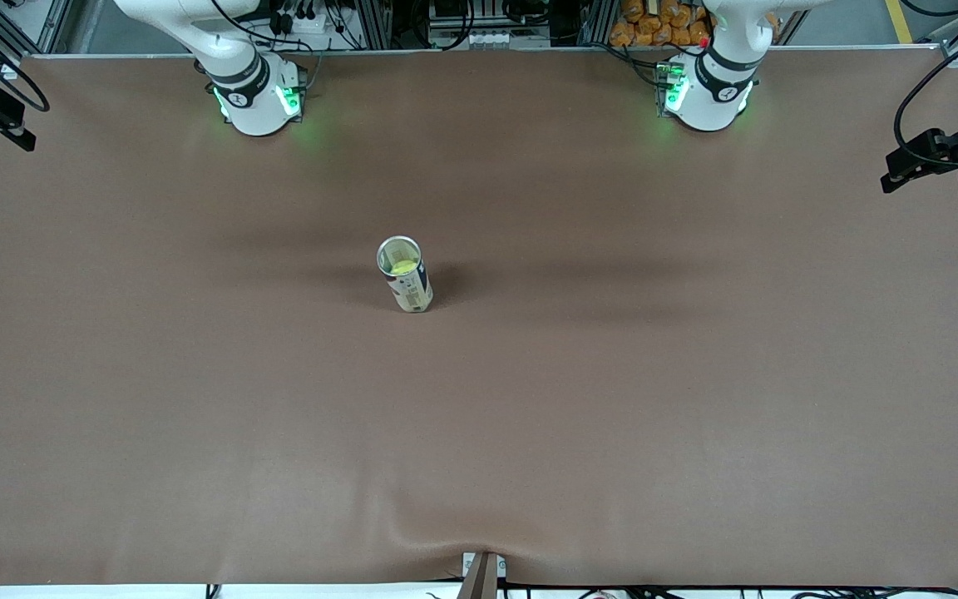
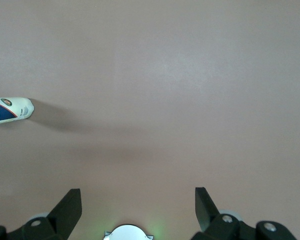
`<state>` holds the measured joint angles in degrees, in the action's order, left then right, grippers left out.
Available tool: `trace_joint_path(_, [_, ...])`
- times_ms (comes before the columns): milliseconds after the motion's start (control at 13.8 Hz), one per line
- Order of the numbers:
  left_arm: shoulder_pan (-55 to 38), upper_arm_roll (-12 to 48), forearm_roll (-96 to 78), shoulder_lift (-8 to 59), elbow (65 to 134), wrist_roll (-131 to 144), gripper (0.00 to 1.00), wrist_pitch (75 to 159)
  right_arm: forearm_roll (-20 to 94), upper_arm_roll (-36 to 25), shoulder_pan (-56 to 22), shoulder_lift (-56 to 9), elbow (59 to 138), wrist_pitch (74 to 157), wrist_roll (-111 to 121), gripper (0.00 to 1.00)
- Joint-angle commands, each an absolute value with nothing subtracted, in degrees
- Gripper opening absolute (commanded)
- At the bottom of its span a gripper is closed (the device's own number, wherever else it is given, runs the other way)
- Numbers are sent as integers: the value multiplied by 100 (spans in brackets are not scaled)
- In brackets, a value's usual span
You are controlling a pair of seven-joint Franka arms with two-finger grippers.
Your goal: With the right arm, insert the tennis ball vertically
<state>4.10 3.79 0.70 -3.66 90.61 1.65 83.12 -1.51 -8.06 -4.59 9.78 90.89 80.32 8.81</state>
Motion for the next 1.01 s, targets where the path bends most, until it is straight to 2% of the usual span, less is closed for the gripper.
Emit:
trace_joint_path(0, [413,396,9,-334,8991,149,100,8341,-211,-809,-370,923,8965,7954,949,100])
trace_joint_path(941, [351,439,9,-325,8912,132,100,8332,-211,-809,-352,905,8974,7989,949,100])
